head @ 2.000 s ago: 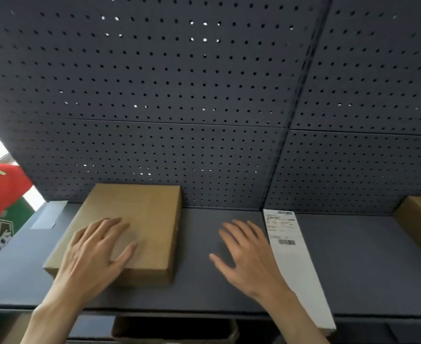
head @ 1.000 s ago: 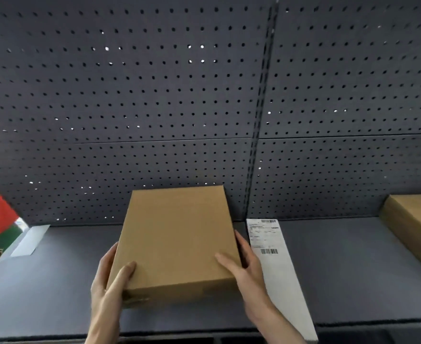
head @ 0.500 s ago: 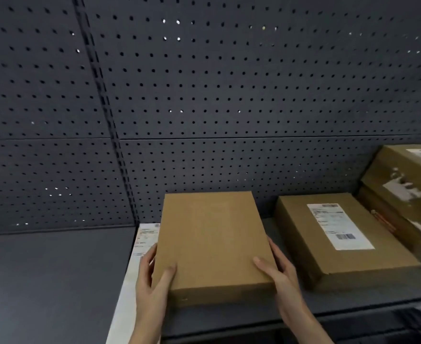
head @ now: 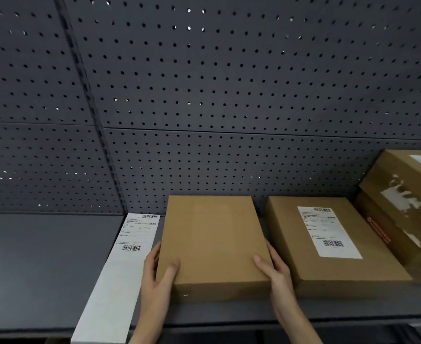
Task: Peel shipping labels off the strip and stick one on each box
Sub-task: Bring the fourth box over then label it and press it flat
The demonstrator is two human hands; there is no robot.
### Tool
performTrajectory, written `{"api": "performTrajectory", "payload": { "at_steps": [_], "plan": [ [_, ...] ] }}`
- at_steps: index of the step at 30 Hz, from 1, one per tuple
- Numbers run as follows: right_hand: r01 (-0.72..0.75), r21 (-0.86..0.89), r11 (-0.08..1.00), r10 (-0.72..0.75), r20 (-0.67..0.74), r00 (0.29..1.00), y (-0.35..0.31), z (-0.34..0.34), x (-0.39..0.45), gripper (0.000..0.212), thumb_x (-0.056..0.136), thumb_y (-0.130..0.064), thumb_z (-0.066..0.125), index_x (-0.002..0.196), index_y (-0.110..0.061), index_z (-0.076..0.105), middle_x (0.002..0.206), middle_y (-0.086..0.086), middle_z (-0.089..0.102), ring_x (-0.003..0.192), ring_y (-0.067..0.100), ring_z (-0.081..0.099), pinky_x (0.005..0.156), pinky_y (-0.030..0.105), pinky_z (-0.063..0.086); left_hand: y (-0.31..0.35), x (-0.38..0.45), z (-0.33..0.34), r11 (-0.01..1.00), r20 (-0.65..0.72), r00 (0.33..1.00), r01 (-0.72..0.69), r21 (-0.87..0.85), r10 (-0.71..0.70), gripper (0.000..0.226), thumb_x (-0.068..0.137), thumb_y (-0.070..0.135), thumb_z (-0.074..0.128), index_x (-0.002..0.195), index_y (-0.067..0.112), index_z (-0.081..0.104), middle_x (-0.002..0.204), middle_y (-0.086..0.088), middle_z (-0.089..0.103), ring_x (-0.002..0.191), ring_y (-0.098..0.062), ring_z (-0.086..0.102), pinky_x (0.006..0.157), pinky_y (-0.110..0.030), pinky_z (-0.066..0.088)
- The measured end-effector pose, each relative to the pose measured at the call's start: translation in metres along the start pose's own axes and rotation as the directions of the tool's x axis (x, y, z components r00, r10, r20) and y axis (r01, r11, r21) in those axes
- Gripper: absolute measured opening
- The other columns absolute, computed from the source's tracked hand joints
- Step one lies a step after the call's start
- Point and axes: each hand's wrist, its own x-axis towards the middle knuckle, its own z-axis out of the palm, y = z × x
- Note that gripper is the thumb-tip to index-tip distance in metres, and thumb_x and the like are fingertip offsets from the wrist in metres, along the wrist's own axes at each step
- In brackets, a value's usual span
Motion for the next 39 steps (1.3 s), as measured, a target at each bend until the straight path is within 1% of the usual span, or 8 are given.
{"api": "performTrajectory", "payload": {
  "at_steps": [10, 14, 17, 20, 23, 26, 32, 39],
  "plan": [
    [0.007, -0.101, 0.995, -0.008, -0.008, 1.000, -0.010, 0.003, -0.008, 0.105, 0.050, -0.055, 0.088, 0.145, -0.030, 0.053, 0.132, -0.011, 0.068, 0.123, 0.010, 0.061, 0.103, 0.030, 0.045, 0.005, 0.005, -0.008, 1.000, 0.056, 0.998, 0.004, 0.023, -0.005, 0.050, 0.091, 0.016, 0.071, 0.136, 0.030, 0.055, 0.131, 0.014, 0.062, 0.116, 0.003, 0.058, 0.086, -0.017, 0.046],
    [0.208, -0.391, 0.896, -0.249, -0.056, 0.967, -0.019, 0.009, -0.018, 0.061, 0.089, -0.018, 0.078, 0.144, -0.028, 0.054, 0.137, -0.022, 0.055, 0.133, 0.008, 0.049, 0.111, 0.030, 0.038, 0.014, 0.018, -0.027, 0.990, 0.099, 0.994, -0.051, 0.133, 0.038, 0.048, 0.089, 0.018, 0.074, 0.132, 0.033, 0.057, 0.134, 0.016, 0.058, 0.121, 0.006, 0.054, 0.101, -0.031, 0.048],
    [0.410, -0.665, 0.624, -0.497, 0.067, 0.865, -0.021, 0.028, -0.026, 0.055, 0.089, -0.019, 0.077, 0.140, -0.023, 0.057, 0.142, -0.020, 0.053, 0.135, 0.002, 0.046, 0.117, 0.034, 0.036, 0.029, 0.028, -0.054, 0.918, 0.196, 0.964, -0.238, 0.318, 0.182, 0.039, 0.091, 0.018, 0.072, 0.122, 0.039, 0.060, 0.128, 0.021, 0.060, 0.118, 0.009, 0.054, 0.100, -0.027, 0.047],
    [0.548, -0.789, 0.278, -0.552, 0.336, 0.763, -0.006, 0.069, -0.041, 0.054, 0.091, -0.038, 0.071, 0.141, -0.026, 0.054, 0.147, -0.013, 0.050, 0.140, 0.005, 0.040, 0.117, 0.033, 0.031, 0.031, 0.037, -0.095, 0.601, 0.383, 0.871, -0.490, 0.632, 0.308, 0.039, 0.086, 0.040, 0.060, 0.124, 0.033, 0.063, 0.130, 0.022, 0.059, 0.121, 0.004, 0.053, 0.099, -0.028, 0.046],
    [0.721, -0.690, -0.065, -0.550, 0.628, 0.551, 0.021, 0.117, -0.061, 0.043, 0.091, -0.040, 0.064, 0.130, -0.022, 0.065, 0.141, -0.004, 0.061, 0.135, 0.014, 0.051, 0.111, 0.042, 0.045, 0.021, 0.049, -0.140, 0.251, 0.528, 0.789, -0.606, 0.755, 0.315, 0.039, 0.080, 0.044, 0.056, 0.112, 0.026, 0.071, 0.123, 0.012, 0.066, 0.113, -0.013, 0.062, 0.083, -0.033, 0.052],
    [0.841, -0.494, -0.221, -0.473, 0.808, 0.350, 0.055, 0.156, -0.075, 0.034, 0.090, -0.030, 0.066, 0.117, -0.011, 0.072, 0.130, 0.005, 0.067, 0.123, 0.022, 0.060, 0.102, 0.036, 0.049, 0.006, 0.055, -0.179, 0.110, 0.603, 0.765, -0.635, 0.764, 0.228, 0.039, 0.078, 0.046, 0.059, 0.109, 0.027, 0.072, 0.121, 0.010, 0.068, 0.111, -0.016, 0.065, 0.084, -0.029, 0.047],
    [0.861, -0.402, -0.311, -0.232, 0.911, 0.341, 0.116, 0.181, -0.075, 0.047, 0.088, -0.045, 0.065, 0.118, -0.011, 0.073, 0.129, 0.007, 0.070, 0.123, 0.024, 0.063, 0.099, 0.034, 0.053, -0.013, 0.052, -0.205, 0.141, 0.653, 0.730, -0.681, 0.718, 0.202, 0.042, 0.086, 0.051, 0.060, 0.121, 0.030, 0.070, 0.138, 0.011, 0.062, 0.128, -0.011, 0.057, 0.098, -0.020, 0.032],
    [0.810, -0.435, -0.393, -0.374, 0.881, 0.291, 0.132, 0.181, -0.082, 0.023, 0.101, -0.019, 0.056, 0.110, -0.010, 0.076, 0.124, 0.010, 0.073, 0.117, 0.025, 0.068, 0.095, 0.034, 0.054, -0.017, 0.055, -0.207, 0.240, 0.645, 0.731, -0.682, 0.691, 0.220, 0.042, 0.086, 0.056, 0.058, 0.119, 0.034, 0.071, 0.137, 0.019, 0.060, 0.133, -0.006, 0.049, 0.103, -0.020, 0.031]
  ]
}}
